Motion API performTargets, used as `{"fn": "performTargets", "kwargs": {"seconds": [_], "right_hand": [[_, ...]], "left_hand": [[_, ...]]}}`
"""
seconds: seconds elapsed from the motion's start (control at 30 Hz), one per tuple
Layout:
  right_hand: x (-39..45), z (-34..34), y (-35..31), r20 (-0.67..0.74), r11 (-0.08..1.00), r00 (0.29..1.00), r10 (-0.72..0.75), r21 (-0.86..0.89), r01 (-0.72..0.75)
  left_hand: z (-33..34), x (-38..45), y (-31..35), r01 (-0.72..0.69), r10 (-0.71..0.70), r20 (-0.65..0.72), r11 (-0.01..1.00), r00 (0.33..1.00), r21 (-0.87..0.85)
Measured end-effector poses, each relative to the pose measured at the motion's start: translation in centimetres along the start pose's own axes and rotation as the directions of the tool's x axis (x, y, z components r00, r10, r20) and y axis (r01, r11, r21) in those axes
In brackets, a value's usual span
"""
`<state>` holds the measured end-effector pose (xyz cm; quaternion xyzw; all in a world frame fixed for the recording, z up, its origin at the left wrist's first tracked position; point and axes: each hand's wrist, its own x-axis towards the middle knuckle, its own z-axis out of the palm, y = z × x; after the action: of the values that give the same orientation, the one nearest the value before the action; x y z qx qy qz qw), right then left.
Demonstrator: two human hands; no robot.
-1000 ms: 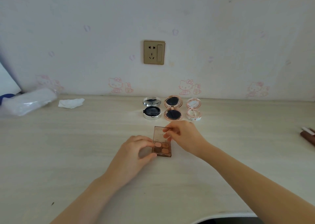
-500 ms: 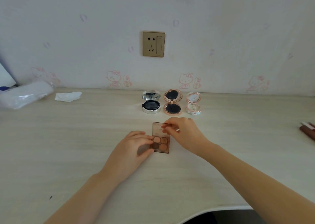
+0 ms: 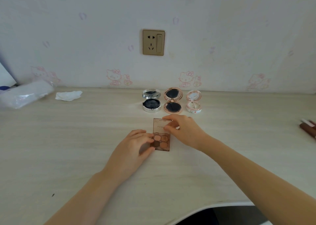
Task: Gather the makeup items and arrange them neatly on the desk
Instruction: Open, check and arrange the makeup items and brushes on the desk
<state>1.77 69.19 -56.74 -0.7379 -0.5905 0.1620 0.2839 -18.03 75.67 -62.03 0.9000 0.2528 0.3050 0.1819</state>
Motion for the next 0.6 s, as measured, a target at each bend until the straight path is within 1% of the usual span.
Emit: {"fn": "performTargets", "kwargs": {"seconds": [0.1,0.23,0.33,0.47,0.6], "right_hand": [[-1.1,0.4,0.2,-0.04,1.0,0.999,0.024,0.014,-0.024],[-3.3,1.3,0.8,-0.068,0.998,0.997,0.029,-0.061,-0.033],[-4.9,1.9,0.7,-0.062,0.995,0.998,0.025,-0.093,-0.031],[-6.0,2.4,0.4,-0.06,0.99,0.998,-0.021,-0.137,0.013],[-5.6,2.9,0.4,-0.082,0.986,0.995,-0.053,-0.161,0.039]], "left_hand": [[0.0,0.0,0.2,0.005,-0.005,-0.002,1.0,1.0,0.005],[0.1,0.0,0.1,0.005,-0.005,-0.002,1.0,1.0,0.002],[0.1,0.0,0.2,0.007,-0.007,-0.006,1.0,1.0,0.006],[0.0,0.0,0.5,0.011,-0.011,-0.003,1.0,1.0,0.002],[-0.2,0.1,0.8,0.048,-0.048,-0.004,0.999,0.999,-0.006]]}}
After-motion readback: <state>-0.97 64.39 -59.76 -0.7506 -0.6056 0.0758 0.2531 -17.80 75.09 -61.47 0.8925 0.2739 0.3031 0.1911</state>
